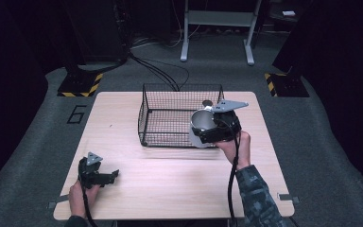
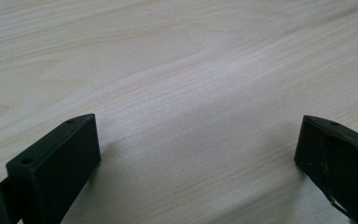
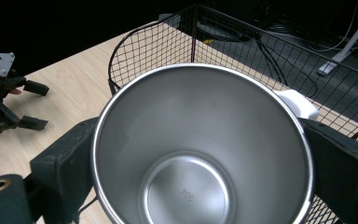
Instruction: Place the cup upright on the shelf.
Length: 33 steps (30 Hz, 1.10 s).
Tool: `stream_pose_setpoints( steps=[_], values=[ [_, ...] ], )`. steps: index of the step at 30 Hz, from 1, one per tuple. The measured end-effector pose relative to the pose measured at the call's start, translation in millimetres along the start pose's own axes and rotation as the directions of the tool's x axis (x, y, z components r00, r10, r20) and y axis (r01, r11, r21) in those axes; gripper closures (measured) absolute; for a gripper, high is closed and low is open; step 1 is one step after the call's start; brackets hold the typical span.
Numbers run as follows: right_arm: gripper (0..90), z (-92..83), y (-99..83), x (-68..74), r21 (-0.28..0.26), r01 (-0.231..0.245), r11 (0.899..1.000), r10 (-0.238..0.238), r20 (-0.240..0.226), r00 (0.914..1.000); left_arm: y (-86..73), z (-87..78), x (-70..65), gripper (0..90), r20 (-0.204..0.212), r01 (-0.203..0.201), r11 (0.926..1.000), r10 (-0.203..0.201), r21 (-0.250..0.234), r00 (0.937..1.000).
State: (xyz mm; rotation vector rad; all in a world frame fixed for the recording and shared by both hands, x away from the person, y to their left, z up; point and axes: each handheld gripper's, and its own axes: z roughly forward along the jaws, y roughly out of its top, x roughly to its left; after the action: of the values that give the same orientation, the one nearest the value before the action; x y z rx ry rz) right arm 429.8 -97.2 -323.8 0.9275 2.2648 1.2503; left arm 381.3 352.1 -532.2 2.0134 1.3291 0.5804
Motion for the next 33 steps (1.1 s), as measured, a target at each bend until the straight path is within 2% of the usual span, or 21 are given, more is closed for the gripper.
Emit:
stream_pose_setpoints(
  steps=[5,13,33],
  values=[
    [6.0,3.1,8.9,-2.9,0.004,0.018,1.0,-0.018,0.0,0.9998,0.0,0.0,0.0,0.0,0.0,0.0,1.0,0.0,0.0,1.0],
    [6.0,10.1,19.7,-7.6,0.007,0.015,1.0,-0.015,-0.001,0.9999,0.0,0.1,0.1,0.0,0.001,0.0,1.0,0.0,-0.001,1.0],
    [6.0,42.2,35.5,-24.2,0.041,0.006,0.999,-0.006,0.018,0.9998,0.0,0.0,0.1,0.0,0.0,0.0,1.0,0.0,0.0,1.0]
  ],
)
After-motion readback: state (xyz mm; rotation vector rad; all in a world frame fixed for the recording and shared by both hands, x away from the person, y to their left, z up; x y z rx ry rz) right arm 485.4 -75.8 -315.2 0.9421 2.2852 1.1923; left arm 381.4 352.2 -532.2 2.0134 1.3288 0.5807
